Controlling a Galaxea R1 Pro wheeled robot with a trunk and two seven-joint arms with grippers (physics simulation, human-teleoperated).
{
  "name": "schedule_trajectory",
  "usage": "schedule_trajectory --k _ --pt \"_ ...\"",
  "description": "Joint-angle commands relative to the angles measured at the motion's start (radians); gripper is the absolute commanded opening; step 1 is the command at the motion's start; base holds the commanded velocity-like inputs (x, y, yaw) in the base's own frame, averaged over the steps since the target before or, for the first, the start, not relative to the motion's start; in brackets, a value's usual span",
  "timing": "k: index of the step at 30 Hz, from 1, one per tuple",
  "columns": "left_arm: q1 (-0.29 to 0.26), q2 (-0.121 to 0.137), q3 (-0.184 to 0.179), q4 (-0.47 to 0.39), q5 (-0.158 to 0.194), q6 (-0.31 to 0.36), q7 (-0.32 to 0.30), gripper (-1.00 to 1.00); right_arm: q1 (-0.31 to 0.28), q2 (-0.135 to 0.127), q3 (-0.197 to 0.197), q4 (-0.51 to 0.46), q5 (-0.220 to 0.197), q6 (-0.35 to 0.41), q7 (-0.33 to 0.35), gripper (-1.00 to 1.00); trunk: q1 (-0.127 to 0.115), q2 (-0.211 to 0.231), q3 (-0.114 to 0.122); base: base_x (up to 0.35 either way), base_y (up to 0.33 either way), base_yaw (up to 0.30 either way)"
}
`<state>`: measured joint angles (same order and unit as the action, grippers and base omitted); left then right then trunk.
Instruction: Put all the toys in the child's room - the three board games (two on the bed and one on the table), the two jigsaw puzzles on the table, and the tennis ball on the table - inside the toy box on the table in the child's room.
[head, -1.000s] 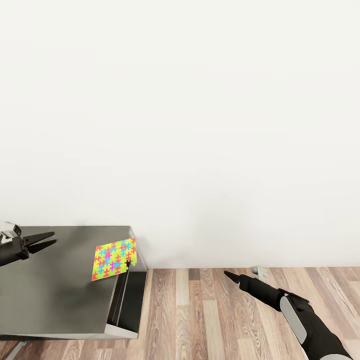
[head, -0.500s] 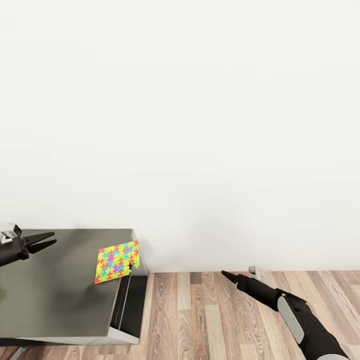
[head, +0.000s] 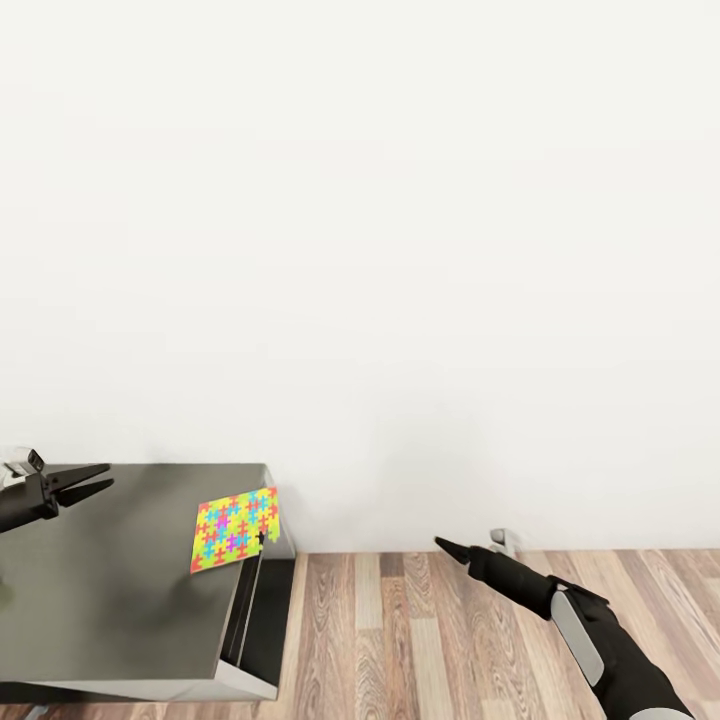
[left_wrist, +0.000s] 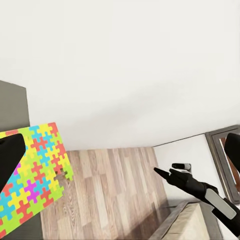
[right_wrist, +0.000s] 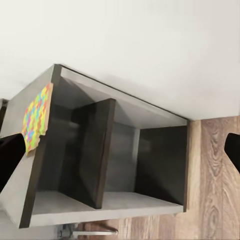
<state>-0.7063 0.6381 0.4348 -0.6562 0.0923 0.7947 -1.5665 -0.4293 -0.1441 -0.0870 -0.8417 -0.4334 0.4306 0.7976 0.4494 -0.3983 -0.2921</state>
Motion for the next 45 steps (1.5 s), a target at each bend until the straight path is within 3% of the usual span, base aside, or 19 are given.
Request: schedule_trajectory --k 1,14,45 --pt "-0.001 0.000 0.000 0.000 -0.001 0.011 -0.004 1.00 -0.001 0.000 -0.002 -0.001 -0.007 0.007 0.014 1.00 0.001 -0.002 0.000 0.000 0.000 0.000" --pt "0.000 -0.001 -0.001 0.000 -0.001 0.011 -0.004 1.00 0.000 0.005 -0.004 -0.004 -0.008 0.003 0.069 1.00 0.001 -0.002 0.022 0.000 0.000 0.000" --pt "0.004 -0.001 -0.001 0.000 -0.002 0.009 -0.004 1.00 0.000 0.006 -0.002 -0.001 -0.010 0.006 0.069 1.00 0.001 -0.002 0.073 0.048 0.082 0.000"
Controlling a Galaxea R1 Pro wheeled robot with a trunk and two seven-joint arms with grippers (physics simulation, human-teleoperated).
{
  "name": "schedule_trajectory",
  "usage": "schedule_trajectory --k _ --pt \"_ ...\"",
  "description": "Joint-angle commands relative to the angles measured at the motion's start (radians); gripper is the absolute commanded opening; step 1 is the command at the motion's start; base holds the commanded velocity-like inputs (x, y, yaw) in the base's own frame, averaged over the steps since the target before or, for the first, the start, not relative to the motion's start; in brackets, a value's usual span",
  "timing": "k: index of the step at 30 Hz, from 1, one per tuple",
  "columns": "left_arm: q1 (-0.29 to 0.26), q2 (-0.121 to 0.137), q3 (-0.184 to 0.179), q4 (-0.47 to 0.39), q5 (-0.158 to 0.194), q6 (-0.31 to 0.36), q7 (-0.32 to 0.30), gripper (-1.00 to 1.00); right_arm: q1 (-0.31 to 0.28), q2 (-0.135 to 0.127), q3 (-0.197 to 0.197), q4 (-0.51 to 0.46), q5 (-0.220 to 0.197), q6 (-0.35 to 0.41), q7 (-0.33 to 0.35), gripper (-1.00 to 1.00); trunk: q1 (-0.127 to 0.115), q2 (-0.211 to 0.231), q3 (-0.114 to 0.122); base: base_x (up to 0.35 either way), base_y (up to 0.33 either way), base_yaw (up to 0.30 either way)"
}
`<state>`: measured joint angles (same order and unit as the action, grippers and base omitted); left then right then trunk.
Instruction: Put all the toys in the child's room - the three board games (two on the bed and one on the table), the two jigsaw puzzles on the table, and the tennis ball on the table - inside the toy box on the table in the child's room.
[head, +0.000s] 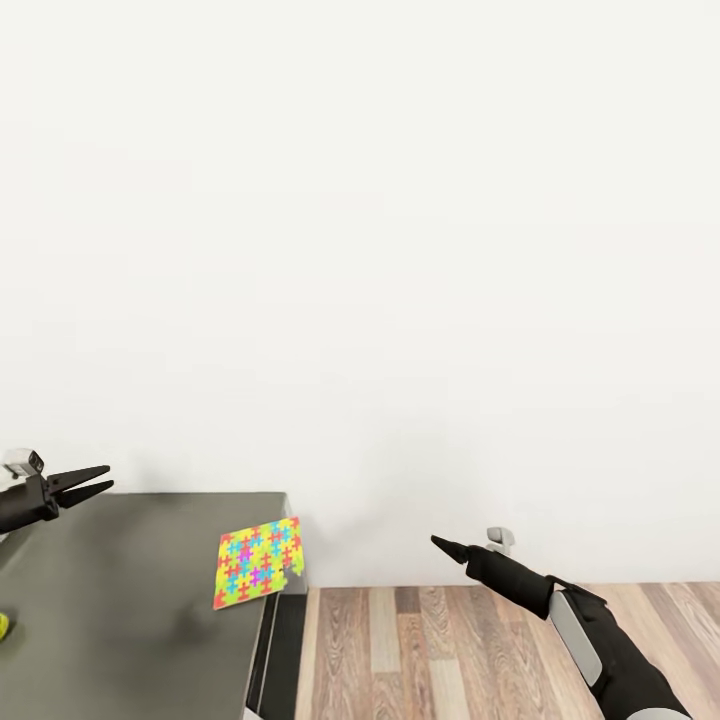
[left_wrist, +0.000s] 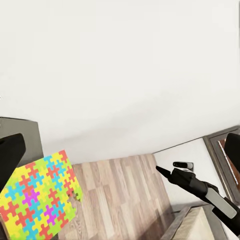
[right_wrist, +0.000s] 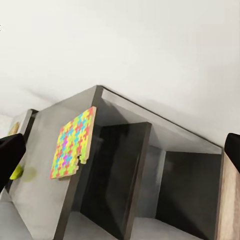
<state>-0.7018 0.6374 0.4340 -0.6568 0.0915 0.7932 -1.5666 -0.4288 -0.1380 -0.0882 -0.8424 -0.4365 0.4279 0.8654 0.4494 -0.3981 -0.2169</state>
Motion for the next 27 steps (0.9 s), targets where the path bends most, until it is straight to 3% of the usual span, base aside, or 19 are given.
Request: schedule_trajectory --k 1,16,23,27 --pt "-0.001 0.000 0.000 0.000 -0.001 0.011 -0.004 1.00 -0.001 0.000 -0.001 0.000 -0.007 0.008 0.001 1.00 0.001 -0.002 0.000 0.002 0.092 0.000" --pt "-0.001 -0.001 -0.006 0.000 0.000 0.012 -0.004 1.00 -0.001 0.011 0.002 0.000 -0.005 0.013 -0.004 1.00 0.001 -0.002 0.025 -0.007 0.081 0.000" --pt "-0.001 -0.024 -0.040 -0.001 -0.001 0.012 -0.004 1.00 -0.003 0.057 0.006 0.000 0.006 0.016 -0.017 1.00 0.001 -0.002 0.036 -0.001 0.006 0.000" --pt "-0.001 -0.047 -0.075 -0.018 -0.001 0.015 -0.004 1.00 -0.018 0.112 0.012 0.003 0.012 0.019 -0.069 1.00 0.001 -0.002 0.043 0.000 0.002 0.013"
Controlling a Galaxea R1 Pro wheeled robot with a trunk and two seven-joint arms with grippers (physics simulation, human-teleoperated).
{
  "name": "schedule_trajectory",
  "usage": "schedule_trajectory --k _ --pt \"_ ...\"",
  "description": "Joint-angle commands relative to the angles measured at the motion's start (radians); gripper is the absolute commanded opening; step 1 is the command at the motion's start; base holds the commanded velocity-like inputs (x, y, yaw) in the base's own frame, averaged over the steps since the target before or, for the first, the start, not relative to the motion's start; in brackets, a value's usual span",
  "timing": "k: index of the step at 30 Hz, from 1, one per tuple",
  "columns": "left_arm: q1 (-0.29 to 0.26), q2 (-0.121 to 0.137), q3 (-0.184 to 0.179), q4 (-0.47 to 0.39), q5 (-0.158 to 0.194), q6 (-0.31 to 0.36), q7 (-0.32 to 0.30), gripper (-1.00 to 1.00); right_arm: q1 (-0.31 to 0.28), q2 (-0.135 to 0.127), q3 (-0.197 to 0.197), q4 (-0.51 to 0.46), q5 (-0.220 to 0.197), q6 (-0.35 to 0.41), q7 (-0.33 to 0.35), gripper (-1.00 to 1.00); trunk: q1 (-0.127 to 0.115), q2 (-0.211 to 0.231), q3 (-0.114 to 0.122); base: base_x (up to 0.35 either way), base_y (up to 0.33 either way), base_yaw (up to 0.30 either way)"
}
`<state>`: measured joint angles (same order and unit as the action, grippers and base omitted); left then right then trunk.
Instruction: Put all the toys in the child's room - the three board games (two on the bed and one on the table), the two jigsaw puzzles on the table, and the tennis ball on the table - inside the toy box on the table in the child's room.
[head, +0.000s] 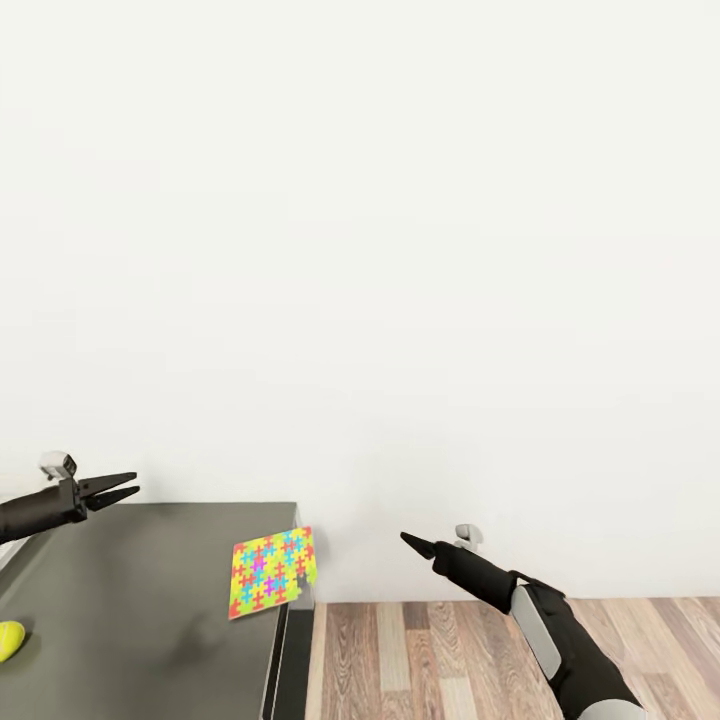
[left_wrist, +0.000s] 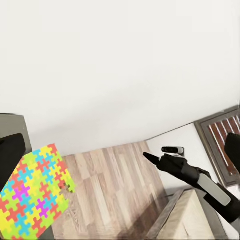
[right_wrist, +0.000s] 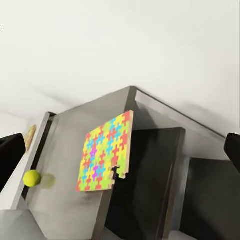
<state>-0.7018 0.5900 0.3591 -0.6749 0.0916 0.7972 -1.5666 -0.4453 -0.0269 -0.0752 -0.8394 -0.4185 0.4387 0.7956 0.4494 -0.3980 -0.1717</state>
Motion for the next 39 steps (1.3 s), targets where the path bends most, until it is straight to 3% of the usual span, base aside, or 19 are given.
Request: schedule_trajectory --k 1,9,14,16,22,31,39 --pt "-0.001 -0.004 -0.006 -0.006 -0.001 0.012 -0.004 1.00 -0.008 0.009 0.002 0.003 -0.006 0.010 -0.016 1.00 0.001 -0.002 0.000 0.000 0.001 0.043" --pt "-0.001 -0.035 -0.030 -0.032 -0.001 0.019 -0.004 1.00 -0.070 0.042 0.029 0.083 -0.001 0.050 -0.123 1.00 0.001 -0.002 0.005 0.000 0.000 0.039" --pt "-0.001 -0.056 -0.035 -0.037 -0.001 0.022 -0.004 1.00 -0.122 0.047 0.036 0.173 -0.005 0.069 -0.135 1.00 0.001 -0.002 0.006 0.000 0.000 0.008" --pt "-0.001 -0.077 -0.036 -0.038 -0.002 0.023 -0.004 1.00 -0.143 0.048 0.037 0.208 -0.007 0.082 -0.141 1.00 0.001 -0.002 0.006 0.000 0.000 0.003" --pt "-0.001 -0.108 -0.039 -0.038 -0.004 0.024 -0.004 1.00 -0.176 0.048 0.037 0.243 -0.010 0.162 -0.142 1.00 0.001 -0.002 0.006 0.000 0.000 0.001" --pt "-0.001 -0.115 -0.041 -0.038 -0.004 0.024 -0.004 1.00 -0.185 0.049 0.027 0.251 -0.027 0.275 -0.144 1.00 0.001 -0.002 0.006 0.000 0.000 0.000" --pt "-0.001 -0.116 -0.040 -0.038 -0.004 0.024 -0.004 1.00 -0.186 0.071 0.027 0.248 -0.060 0.298 -0.152 1.00 0.031 -0.058 -0.019 0.000 0.000 0.000"
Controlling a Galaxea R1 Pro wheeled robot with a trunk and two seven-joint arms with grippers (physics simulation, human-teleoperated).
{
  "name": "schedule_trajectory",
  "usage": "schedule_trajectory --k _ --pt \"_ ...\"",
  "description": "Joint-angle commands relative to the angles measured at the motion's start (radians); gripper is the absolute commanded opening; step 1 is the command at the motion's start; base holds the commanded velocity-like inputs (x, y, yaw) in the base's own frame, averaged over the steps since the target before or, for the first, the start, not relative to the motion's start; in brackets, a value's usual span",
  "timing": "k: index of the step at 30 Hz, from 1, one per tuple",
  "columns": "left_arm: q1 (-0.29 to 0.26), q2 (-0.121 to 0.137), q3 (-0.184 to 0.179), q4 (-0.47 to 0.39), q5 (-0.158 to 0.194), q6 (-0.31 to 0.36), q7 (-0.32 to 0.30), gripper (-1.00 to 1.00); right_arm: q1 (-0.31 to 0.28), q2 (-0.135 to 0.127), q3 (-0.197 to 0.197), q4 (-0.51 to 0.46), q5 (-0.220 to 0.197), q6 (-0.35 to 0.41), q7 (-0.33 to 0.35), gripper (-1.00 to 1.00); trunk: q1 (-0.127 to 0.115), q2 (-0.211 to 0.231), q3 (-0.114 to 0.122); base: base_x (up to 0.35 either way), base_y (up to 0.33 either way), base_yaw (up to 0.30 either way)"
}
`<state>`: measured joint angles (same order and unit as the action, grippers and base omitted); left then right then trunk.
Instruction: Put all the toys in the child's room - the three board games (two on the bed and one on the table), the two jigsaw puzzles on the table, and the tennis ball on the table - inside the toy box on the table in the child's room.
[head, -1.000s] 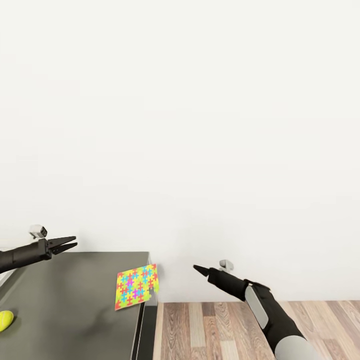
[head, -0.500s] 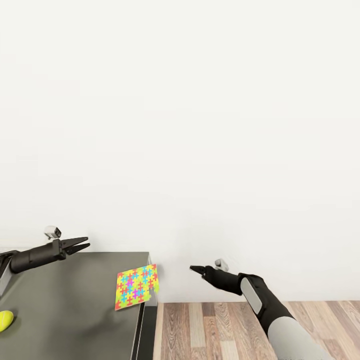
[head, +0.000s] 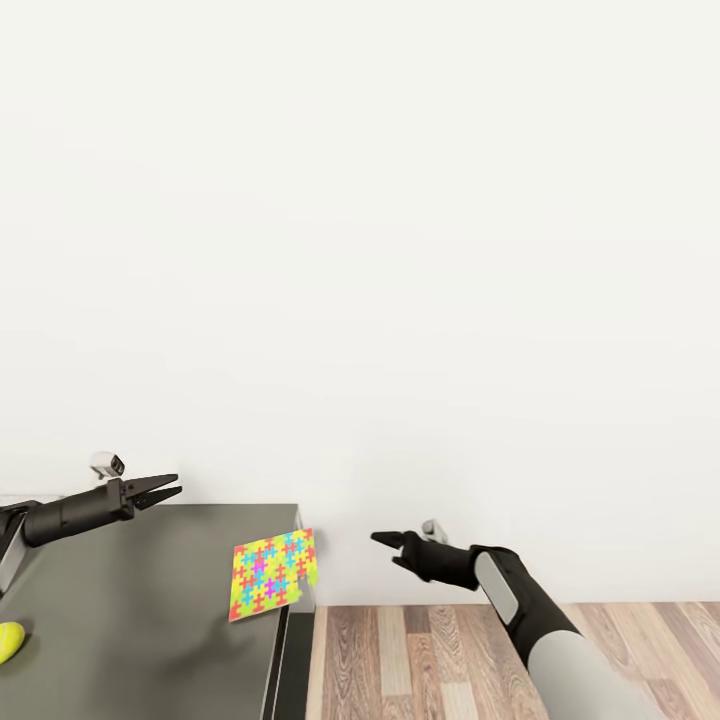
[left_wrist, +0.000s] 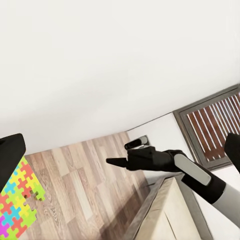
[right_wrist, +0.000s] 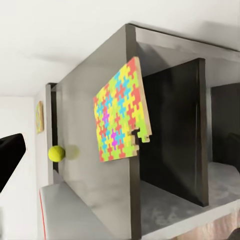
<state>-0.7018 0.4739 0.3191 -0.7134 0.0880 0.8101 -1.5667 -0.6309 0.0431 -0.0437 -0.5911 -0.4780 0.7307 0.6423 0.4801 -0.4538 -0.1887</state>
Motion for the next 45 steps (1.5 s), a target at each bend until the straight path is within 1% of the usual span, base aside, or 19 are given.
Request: schedule_trajectory --k 1,2,4,6,13,16,24,36,45 --pt "-0.001 0.000 0.000 0.000 -0.001 0.011 -0.004 1.00 -0.001 0.007 -0.004 -0.001 0.000 0.007 0.000 1.00 0.001 -0.002 -0.002 0.000 0.000 0.000" --pt "-0.001 0.000 0.000 0.000 0.000 0.011 -0.004 1.00 -0.001 0.019 -0.003 -0.002 0.000 0.006 -0.001 1.00 0.001 -0.002 -0.002 0.000 0.000 0.000" --pt "-0.001 0.000 0.000 0.000 0.000 0.011 -0.004 1.00 -0.001 0.030 -0.001 -0.003 0.001 0.006 -0.003 1.00 0.001 -0.002 -0.002 0.000 0.000 0.000" --pt "-0.001 0.000 0.000 0.000 0.000 0.011 -0.004 1.00 -0.001 0.039 -0.001 -0.003 0.001 0.004 -0.006 1.00 0.008 -0.016 -0.008 0.000 0.000 0.000" --pt "-0.001 0.000 0.000 0.000 0.000 0.011 -0.004 1.00 -0.001 0.055 0.000 -0.004 -0.004 0.000 -0.039 1.00 0.035 -0.065 -0.030 0.000 0.000 0.000" --pt "-0.001 0.000 0.000 0.000 0.001 0.011 -0.004 1.00 -0.001 0.058 0.000 -0.004 -0.010 0.005 -0.054 1.00 0.047 -0.086 -0.040 0.000 0.000 0.000" --pt "-0.001 0.000 -0.001 0.000 0.001 0.011 -0.004 1.00 -0.001 0.059 0.000 -0.004 -0.015 0.011 -0.064 1.00 0.077 -0.142 -0.065 0.000 0.000 0.000" --pt "-0.001 0.000 0.000 0.000 0.001 0.011 -0.004 1.00 -0.001 0.057 -0.003 -0.003 -0.016 0.010 -0.064 1.00 0.123 -0.226 -0.102 0.000 0.000 0.000" --pt "-0.001 0.000 0.000 0.000 0.001 0.011 -0.004 1.00 -0.001 0.050 -0.005 -0.003 -0.015 0.008 -0.060 1.00 0.158 -0.289 -0.130 0.000 0.000 0.000"
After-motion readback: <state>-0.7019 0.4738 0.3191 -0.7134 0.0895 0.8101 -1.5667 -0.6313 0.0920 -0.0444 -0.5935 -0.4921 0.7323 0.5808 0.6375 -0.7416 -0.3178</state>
